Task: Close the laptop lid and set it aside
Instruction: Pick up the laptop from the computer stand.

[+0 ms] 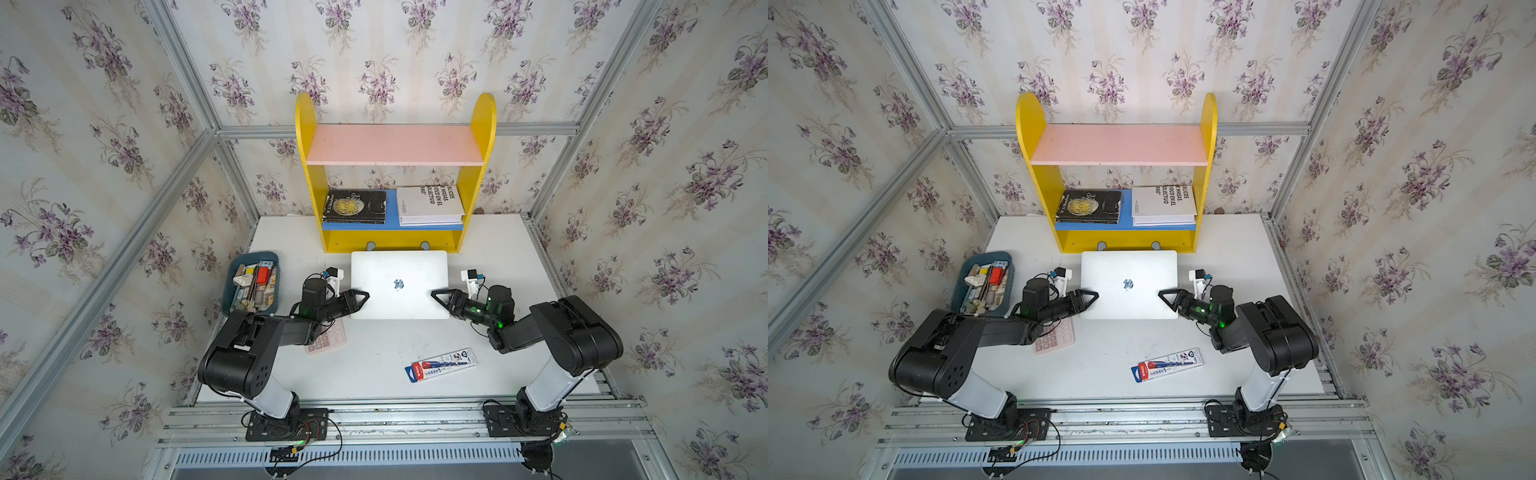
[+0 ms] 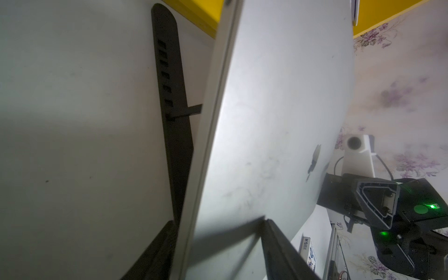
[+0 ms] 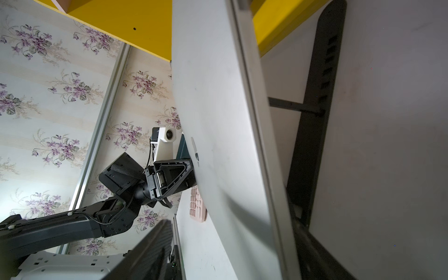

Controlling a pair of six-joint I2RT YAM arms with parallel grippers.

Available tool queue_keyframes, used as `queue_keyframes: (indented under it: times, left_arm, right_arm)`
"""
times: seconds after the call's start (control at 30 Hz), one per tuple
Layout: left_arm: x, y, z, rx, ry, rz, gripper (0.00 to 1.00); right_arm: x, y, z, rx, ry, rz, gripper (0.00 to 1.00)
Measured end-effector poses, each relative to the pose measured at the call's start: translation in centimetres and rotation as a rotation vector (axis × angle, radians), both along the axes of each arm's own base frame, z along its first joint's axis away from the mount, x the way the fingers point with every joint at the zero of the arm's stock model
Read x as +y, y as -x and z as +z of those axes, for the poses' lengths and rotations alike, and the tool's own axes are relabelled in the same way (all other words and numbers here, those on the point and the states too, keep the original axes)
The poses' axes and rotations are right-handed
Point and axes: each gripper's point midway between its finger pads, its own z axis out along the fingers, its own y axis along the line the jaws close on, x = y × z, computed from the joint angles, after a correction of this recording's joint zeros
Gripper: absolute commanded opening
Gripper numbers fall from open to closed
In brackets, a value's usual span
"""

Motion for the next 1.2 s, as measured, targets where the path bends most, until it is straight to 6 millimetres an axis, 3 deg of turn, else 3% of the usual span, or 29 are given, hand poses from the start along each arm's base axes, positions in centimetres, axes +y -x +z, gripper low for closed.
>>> queue_keyframes:
  times: [0.43,0.8,1.2]
  left_arm:
    - [-0.4,0.5,1.3,-0.011,0.043,-0.022,0.51]
    - [-0.4,1.0,2.6,-0.032,0.062,-0.021,0.47]
    - [-0.2,1.7,4.5,-0.029,0.109,0.001,0.42]
  right_arm:
    - [0.3,0.6,1.5,-0.015,-0.033,0.025,0.66]
    - [0.3,0.9,3.0,-0.032,-0.057,0.031,0.39]
    - [0.2,1.6,4.3,-0.004,-0.086,0.037,0.19]
